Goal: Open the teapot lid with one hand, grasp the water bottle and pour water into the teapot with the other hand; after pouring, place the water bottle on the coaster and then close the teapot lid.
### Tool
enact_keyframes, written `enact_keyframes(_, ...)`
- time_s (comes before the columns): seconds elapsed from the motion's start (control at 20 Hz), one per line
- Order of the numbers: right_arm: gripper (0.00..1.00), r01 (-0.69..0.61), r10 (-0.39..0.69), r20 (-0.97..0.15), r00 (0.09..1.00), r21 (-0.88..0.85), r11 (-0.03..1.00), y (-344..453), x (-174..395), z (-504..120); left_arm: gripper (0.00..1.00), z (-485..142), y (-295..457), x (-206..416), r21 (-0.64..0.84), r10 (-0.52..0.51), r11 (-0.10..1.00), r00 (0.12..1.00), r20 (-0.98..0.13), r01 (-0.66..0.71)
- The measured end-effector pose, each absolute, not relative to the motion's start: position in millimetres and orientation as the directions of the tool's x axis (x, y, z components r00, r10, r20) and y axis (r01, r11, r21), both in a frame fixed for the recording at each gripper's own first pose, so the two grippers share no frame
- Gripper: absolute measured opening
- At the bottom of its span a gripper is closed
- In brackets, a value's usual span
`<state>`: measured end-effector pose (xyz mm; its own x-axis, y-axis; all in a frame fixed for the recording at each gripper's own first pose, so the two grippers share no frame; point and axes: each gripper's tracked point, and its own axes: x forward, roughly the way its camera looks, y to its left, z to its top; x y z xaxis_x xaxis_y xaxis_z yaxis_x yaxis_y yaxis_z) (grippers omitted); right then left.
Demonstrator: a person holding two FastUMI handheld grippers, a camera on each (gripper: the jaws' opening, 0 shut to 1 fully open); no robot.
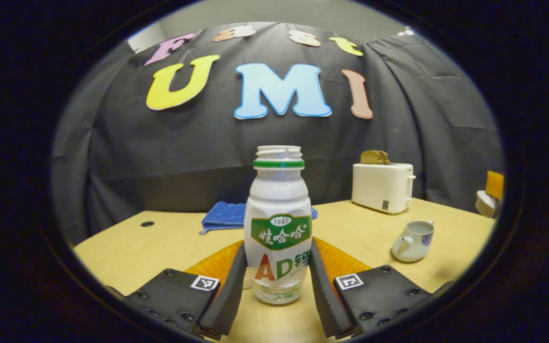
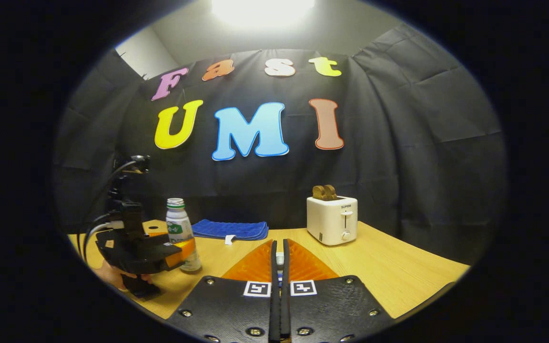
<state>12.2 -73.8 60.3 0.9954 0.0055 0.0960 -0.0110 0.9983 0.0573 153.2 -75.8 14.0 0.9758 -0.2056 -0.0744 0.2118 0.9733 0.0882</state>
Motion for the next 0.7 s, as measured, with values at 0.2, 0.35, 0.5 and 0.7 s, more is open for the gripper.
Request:
enact_keyframes(0.2, 0.01, 0.03, -0.034, 0.087, 0.996, 0.054, 0.998, -87.4, -29.7, 48.7, 0.77, 26.5, -122.0, 158.8, 0.284, -0.284, 0.914, 0.957, -0.067, 0.291)
enact_keyframes(0.35, 0.01, 0.066, -0.069, 0.071, 0.995, 0.052, 0.996, -101.2, -48.6, 35.9, 0.69, 31.3, -158.8, 161.3, 0.468, -0.338, 0.821, 0.939, -0.062, 0.327)
enact_keyframes(0.5, 0.0, 0.079, -0.085, 0.072, 0.994, 0.078, 0.994, -112.4, -60.5, 35.9, 0.69, 31.7, -183.2, 167.6, 0.607, -0.375, 0.717, 0.924, -0.079, 0.343)
enact_keyframes(0.7, 0.0, 0.082, -0.089, 0.083, 0.993, 0.091, 0.992, -121.7, -69.3, 36.3, 0.78, 23.5, -193.2, 176.7, 0.755, -0.37, 0.57, 0.922, -0.116, 0.323)
